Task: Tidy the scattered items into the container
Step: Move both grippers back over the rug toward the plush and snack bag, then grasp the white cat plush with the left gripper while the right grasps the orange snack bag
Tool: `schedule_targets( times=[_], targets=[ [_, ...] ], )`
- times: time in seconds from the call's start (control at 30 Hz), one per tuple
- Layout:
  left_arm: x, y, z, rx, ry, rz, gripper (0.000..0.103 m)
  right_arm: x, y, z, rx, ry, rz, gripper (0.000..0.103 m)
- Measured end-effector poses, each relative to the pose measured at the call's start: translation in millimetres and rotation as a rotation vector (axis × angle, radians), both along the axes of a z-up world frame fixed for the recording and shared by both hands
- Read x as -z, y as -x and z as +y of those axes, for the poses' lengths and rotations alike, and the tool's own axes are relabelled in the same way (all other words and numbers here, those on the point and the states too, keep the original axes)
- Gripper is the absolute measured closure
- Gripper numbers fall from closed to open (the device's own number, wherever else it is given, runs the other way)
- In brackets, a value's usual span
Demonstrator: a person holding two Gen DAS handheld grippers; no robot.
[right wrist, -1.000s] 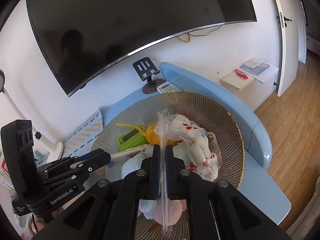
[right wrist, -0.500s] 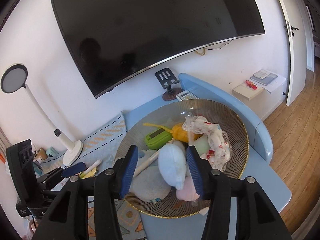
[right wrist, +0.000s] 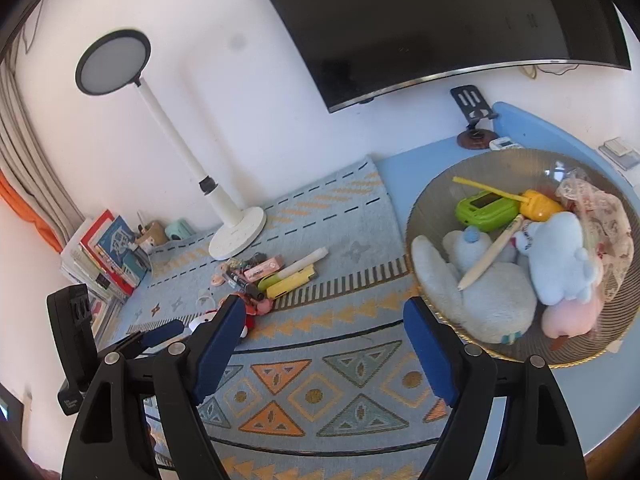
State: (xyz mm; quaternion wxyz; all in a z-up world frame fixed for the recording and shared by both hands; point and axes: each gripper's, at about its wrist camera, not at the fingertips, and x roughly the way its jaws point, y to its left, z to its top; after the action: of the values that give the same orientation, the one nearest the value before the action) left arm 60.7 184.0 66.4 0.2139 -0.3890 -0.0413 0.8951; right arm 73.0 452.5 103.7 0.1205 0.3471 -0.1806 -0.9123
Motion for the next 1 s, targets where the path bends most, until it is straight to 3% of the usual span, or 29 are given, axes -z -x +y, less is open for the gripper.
schedule_targets(
  times=[0.1,0.17,0.33,0.53,0.63,0.7,0.9,1.0],
  targets=[
    [7,8,-41,-0.061,-0.026,-0.036,0.025,8,11,-28,-0.066,0.003,-0.039,0.022],
    [16,16,-54,-0.042,-0.036,-0.078,0.025,15,20,-48,-0.103,-0.020,-0.071,0.022],
    [36,37,-52,-0.034,0.022,-0.102,0.025,29,48,-86,-0.126,-0.114,-0.152,0.022],
    [61,61,-46,-0.023,0.003,-0.161,0.025,29,75,-120,-0.207,-0.163,-0.157,0.023],
    [70,68,-48,-0.024,-0.057,-0.176,0.025,33,85,-147,-0.289,-0.180,-0.159,0.039],
    [71,69,-48,-0.028,-0.056,-0.169,0.025,40,92,-166,-0.342,-0.202,-0.169,0.054],
    [68,59,-43,0.001,-0.004,-0.164,0.030,68,118,-205,-0.440,-0.249,-0.249,0.056],
    [68,55,-52,-0.006,-0.045,-0.172,0.037,79,127,-216,-0.456,-0.302,-0.272,0.056]
  ],
)
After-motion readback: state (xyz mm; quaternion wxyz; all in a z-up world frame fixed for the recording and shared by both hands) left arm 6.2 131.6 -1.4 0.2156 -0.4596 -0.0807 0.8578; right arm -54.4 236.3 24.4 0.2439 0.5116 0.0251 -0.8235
